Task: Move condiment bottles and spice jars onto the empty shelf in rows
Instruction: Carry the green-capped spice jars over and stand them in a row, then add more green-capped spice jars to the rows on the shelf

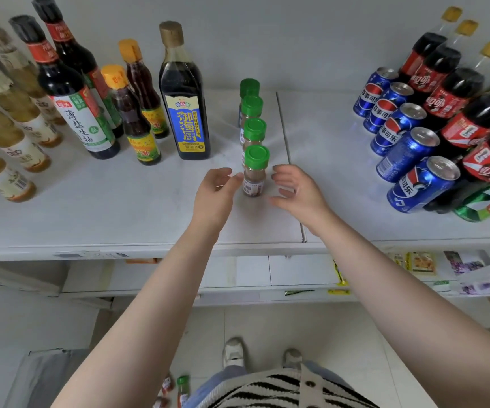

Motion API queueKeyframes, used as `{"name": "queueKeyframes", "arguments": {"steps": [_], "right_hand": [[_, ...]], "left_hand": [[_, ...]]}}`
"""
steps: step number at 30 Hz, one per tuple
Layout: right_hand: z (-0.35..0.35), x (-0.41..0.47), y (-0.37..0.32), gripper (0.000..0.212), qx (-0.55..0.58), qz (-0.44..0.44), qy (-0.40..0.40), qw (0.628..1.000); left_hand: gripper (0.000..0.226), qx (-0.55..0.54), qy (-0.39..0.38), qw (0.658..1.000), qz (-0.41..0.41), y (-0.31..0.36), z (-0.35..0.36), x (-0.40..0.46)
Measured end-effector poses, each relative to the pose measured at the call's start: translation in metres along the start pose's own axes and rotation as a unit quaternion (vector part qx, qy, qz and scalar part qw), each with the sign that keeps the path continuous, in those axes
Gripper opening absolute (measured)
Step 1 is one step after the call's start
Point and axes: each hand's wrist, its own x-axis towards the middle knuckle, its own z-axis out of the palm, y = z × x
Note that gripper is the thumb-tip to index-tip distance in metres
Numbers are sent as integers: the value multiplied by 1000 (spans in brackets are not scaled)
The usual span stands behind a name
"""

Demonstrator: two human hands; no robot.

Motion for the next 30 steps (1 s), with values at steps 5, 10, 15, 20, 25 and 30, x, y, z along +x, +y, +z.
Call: {"name": "queueKeyframes", "arguments": {"steps": [5,10,15,20,25,30], "right_hand": [[-16,-56,5,48,-30,-28,60,997],[-13,-139,19,30,-62,-105,-25,992],[32,-228,54,31,-132,-136,-232,954],[93,-302,97,35,-212,-133,-404,880],[153,-360,118,35,-256,-135,-477,830],[227,-396,132,36,-320,-136,-505,790]], "left_hand": [[38,39,101,991,73,-25,-28,-53],[39,110,179,975,75,-75,-70,-154],[42,154,264,950,-63,-151,-89,-283],[45,185,279,924,-187,-213,-107,-397],[47,182,299,897,-269,-267,-144,-470],[47,162,301,879,-332,-324,-191,-509]]}}
